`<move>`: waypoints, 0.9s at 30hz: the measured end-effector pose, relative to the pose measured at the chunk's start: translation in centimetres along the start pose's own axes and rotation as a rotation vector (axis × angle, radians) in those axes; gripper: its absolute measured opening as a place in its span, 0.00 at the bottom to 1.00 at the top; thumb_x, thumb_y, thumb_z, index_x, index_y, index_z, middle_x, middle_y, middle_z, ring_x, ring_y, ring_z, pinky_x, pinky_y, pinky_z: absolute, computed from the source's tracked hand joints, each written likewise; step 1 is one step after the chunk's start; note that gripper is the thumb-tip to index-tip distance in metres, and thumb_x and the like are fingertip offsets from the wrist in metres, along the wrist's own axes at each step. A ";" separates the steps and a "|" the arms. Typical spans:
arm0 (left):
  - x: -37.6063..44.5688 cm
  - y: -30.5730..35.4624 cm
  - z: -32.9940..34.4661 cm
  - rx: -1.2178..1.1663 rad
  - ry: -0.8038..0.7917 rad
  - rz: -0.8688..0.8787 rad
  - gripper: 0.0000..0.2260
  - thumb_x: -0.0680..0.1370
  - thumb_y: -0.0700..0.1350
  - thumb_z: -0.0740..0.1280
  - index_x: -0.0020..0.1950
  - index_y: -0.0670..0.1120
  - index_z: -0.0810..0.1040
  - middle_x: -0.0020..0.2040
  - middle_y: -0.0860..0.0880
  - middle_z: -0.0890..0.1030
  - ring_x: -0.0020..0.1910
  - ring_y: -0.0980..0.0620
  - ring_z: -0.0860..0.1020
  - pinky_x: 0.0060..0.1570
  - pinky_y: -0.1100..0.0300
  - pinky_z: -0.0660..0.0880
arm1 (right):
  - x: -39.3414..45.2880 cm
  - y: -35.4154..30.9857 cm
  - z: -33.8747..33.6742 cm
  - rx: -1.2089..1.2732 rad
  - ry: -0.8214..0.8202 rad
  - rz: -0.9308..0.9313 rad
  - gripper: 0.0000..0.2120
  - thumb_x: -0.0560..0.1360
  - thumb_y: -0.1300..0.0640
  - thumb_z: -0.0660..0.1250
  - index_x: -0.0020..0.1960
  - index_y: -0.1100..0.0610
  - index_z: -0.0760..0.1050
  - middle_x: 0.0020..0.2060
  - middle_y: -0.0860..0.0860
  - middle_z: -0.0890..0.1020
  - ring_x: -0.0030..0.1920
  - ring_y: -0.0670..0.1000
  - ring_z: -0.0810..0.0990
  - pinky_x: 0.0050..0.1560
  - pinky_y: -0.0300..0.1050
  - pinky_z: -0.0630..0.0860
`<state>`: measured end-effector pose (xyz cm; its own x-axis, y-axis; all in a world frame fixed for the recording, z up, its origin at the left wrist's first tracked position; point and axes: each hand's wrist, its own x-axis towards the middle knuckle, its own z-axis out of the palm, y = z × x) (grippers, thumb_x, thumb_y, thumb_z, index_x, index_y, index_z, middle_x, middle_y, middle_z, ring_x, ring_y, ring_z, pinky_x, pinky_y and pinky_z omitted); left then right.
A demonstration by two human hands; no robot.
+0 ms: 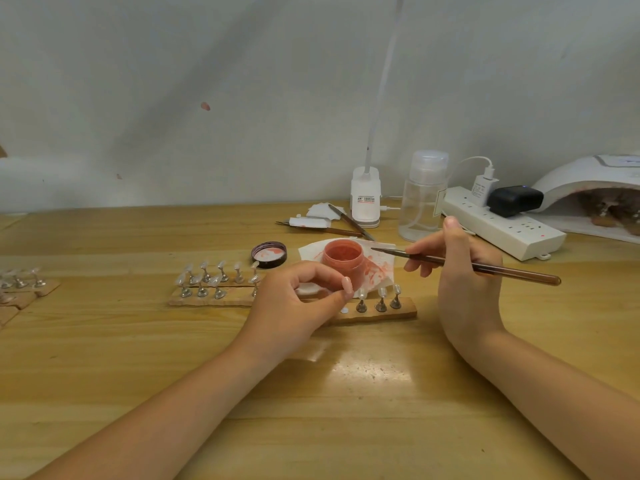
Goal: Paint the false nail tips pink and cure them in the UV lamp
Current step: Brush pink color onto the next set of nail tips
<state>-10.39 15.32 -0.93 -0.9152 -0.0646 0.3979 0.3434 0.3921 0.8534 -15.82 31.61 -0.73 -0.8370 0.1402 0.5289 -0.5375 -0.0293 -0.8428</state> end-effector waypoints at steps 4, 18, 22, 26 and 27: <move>-0.1 -0.1 0.1 0.032 -0.001 -0.022 0.08 0.69 0.38 0.73 0.36 0.51 0.79 0.35 0.61 0.80 0.37 0.64 0.76 0.38 0.77 0.69 | 0.1 0.0 0.0 -0.009 0.010 0.018 0.24 0.81 0.58 0.52 0.30 0.54 0.77 0.24 0.45 0.79 0.27 0.40 0.76 0.31 0.29 0.71; -0.1 -0.4 0.3 0.189 0.003 -0.055 0.12 0.68 0.43 0.75 0.43 0.53 0.73 0.38 0.54 0.82 0.42 0.65 0.78 0.43 0.74 0.69 | -0.3 -0.6 0.3 0.037 -0.014 -0.008 0.22 0.74 0.41 0.48 0.43 0.50 0.78 0.26 0.47 0.82 0.24 0.45 0.77 0.31 0.31 0.73; -0.1 -0.5 0.3 0.197 0.007 -0.051 0.13 0.67 0.43 0.75 0.43 0.54 0.73 0.38 0.55 0.82 0.42 0.64 0.77 0.45 0.72 0.69 | -0.3 -0.8 0.1 0.010 -0.054 -0.020 0.30 0.73 0.34 0.45 0.37 0.51 0.79 0.24 0.53 0.79 0.21 0.49 0.73 0.25 0.33 0.71; -0.1 -0.5 0.3 0.191 -0.011 -0.044 0.15 0.66 0.44 0.76 0.45 0.55 0.73 0.39 0.61 0.81 0.43 0.67 0.77 0.44 0.79 0.67 | 0.0 -1.1 -0.1 -0.009 -0.115 -0.138 0.32 0.69 0.29 0.47 0.36 0.51 0.78 0.24 0.49 0.80 0.22 0.46 0.75 0.28 0.32 0.72; -0.1 -0.5 0.2 0.190 -0.014 -0.044 0.16 0.66 0.45 0.76 0.46 0.55 0.73 0.40 0.62 0.80 0.43 0.67 0.77 0.44 0.79 0.67 | 0.0 -1.1 -0.2 -0.013 -0.129 -0.195 0.29 0.71 0.31 0.48 0.38 0.51 0.78 0.25 0.46 0.80 0.23 0.45 0.76 0.31 0.30 0.73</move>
<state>-10.51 15.33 -1.50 -0.9318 -0.0736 0.3555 0.2576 0.5558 0.7904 -15.25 31.85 0.14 -0.7239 0.0142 0.6897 -0.6898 -0.0014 -0.7240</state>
